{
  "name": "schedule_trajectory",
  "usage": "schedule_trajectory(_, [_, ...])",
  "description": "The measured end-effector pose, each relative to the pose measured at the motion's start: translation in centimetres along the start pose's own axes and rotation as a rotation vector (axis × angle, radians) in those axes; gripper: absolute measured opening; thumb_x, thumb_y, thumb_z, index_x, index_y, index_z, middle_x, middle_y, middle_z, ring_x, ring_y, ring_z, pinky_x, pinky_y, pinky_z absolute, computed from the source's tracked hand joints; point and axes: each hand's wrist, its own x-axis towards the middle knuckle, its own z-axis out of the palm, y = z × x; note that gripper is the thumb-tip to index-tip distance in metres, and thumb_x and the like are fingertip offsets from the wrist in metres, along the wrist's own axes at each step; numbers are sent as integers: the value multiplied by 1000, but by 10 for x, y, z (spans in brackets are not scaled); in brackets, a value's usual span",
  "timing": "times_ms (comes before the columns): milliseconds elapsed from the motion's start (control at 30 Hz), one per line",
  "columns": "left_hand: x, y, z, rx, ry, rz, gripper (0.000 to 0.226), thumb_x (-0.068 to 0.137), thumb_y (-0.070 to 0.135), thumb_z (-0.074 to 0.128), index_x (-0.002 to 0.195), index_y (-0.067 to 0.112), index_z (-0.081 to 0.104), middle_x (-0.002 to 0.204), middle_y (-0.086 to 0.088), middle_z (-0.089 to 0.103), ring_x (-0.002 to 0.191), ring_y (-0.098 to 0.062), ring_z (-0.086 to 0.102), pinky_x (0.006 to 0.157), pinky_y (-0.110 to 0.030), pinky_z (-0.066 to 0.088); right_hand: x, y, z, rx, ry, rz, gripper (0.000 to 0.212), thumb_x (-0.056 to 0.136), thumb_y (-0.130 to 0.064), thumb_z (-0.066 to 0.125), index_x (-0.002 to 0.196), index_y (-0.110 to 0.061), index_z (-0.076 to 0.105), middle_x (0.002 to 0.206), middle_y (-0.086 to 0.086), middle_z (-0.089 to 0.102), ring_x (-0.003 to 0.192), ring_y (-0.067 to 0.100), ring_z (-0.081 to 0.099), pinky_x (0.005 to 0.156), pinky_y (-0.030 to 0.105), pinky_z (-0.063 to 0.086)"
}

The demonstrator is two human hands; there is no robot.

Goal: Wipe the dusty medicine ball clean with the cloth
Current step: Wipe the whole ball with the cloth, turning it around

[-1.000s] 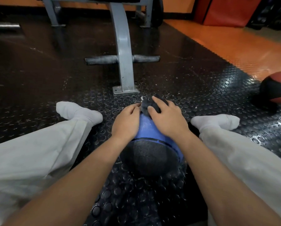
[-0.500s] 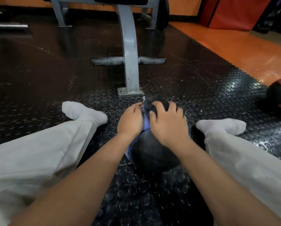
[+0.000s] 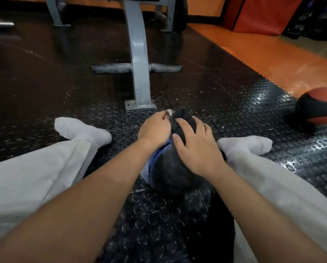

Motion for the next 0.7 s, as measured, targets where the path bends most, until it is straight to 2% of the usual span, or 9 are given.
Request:
schedule_trajectory(100, [-19, -4, 1, -29, 23, 88, 34, 103, 25, 35, 118, 24, 66, 122, 2, 64, 110, -20, 57, 95, -37, 44, 35, 19, -13, 267, -211, 140, 54, 85, -68, 43, 136, -48, 38, 148, 4, 36, 132, 31, 36, 109, 46, 32])
schedule_trajectory(167, [-31, -7, 3, -59, 88, 134, 36, 103, 23, 35, 126, 26, 63, 133, 8, 59, 120, -13, 52, 100, -30, 40, 55, 26, -20, 502, -308, 197, 44, 86, -65, 48, 123, -42, 52, 138, -2, 51, 117, 20, 51, 99, 36, 40])
schedule_trajectory(233, [-32, -10, 3, -95, 111, 120, 36, 104, 23, 35, 126, 29, 63, 136, 13, 56, 123, -9, 49, 102, -26, 37, 69, 27, -18, 506, -351, 206, 39, 96, -52, 44, 128, -32, 53, 139, 0, 50, 117, 19, 50, 91, 28, 36])
schedule_trajectory(300, [-26, -8, 2, -106, 90, 56, 37, 104, 25, 33, 125, 32, 62, 135, 13, 56, 121, -11, 51, 102, -29, 39, 77, 25, -12, 486, -326, 215, 47, 97, -51, 40, 137, -27, 48, 146, 2, 43, 126, 22, 44, 93, 28, 34])
schedule_trajectory(400, [-12, -4, -3, -68, 53, -8, 38, 103, 24, 32, 126, 30, 62, 133, 6, 58, 117, -18, 53, 100, -35, 42, 63, 22, -7, 451, -232, 215, 52, 91, -61, 40, 140, -44, 39, 153, 6, 30, 138, 28, 30, 112, 42, 27])
schedule_trajectory(467, [-4, -6, -6, -81, 5, 0, 37, 102, 23, 33, 123, 25, 63, 128, 2, 62, 113, -21, 56, 100, -38, 44, 35, 18, -5, 347, -176, 144, 52, 93, -59, 39, 143, -50, 28, 158, 6, 16, 145, 28, 11, 117, 44, 13])
schedule_trajectory(533, [-2, -9, -7, -132, -52, 42, 36, 100, 26, 35, 117, 23, 67, 120, 0, 66, 108, -23, 59, 99, -44, 46, 8, 13, -4, 248, -112, 61, 54, 93, -59, 38, 143, -54, 20, 159, 3, 7, 146, 27, 0, 118, 43, 5])
schedule_trajectory(600, [-5, -9, -7, -143, -85, 62, 35, 101, 27, 36, 116, 24, 67, 118, 1, 67, 108, -21, 60, 99, -44, 45, 2, 15, -4, 255, -134, 73, 57, 90, -62, 42, 142, -57, 19, 159, 1, 7, 145, 29, 4, 117, 44, 9])
schedule_trajectory(700, [-15, -11, -2, -147, -35, 102, 35, 102, 20, 37, 119, 28, 66, 126, 8, 63, 116, -13, 55, 102, -31, 41, 26, 30, -12, 440, -204, 185, 49, 89, -62, 46, 136, -54, 35, 152, 1, 30, 133, 25, 33, 109, 41, 30])
